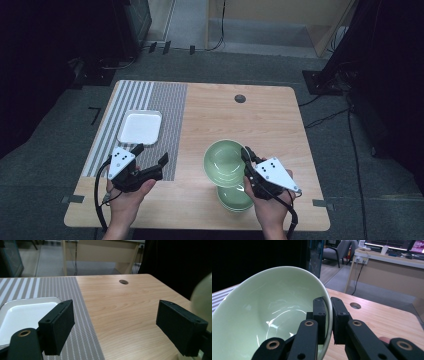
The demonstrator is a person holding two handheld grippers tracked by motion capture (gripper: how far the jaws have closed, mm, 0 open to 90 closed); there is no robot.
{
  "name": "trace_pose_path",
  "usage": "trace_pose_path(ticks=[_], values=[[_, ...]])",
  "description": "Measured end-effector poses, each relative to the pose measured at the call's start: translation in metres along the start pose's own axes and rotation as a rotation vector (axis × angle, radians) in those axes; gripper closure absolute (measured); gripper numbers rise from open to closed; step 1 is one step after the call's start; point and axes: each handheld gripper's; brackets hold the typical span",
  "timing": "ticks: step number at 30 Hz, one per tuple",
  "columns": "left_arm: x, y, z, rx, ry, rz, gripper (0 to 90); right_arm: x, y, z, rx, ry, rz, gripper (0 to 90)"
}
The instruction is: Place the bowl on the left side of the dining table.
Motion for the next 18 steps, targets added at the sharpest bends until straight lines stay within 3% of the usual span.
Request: trace_pose_path(ticks=[3, 7, 18], values=[[0.0, 0.001, -0.003, 0.012, 0.009, -0.009, 14.9, -0.001, -0.004, 0.006, -0.009, -0.003, -0.004, 84.5], [-0.001, 0.003, -0.01, 0.057, 0.01, -0.006, 14.8, -0.004, -0.006, 0.017, -0.014, 0.013, -0.017, 84.5], [-0.002, 0.005, -0.016, 0.099, 0.024, -0.013, 15.8, -0.011, -0.013, 0.045, -0.036, 0.039, -0.037, 84.5]])
Point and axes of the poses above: each handheld gripper's, and its own axes: y roughly backward along the jaws, x roughly out of its underside, z roughly to its left, and after that the axes turned 7 degrees about x, right-handed
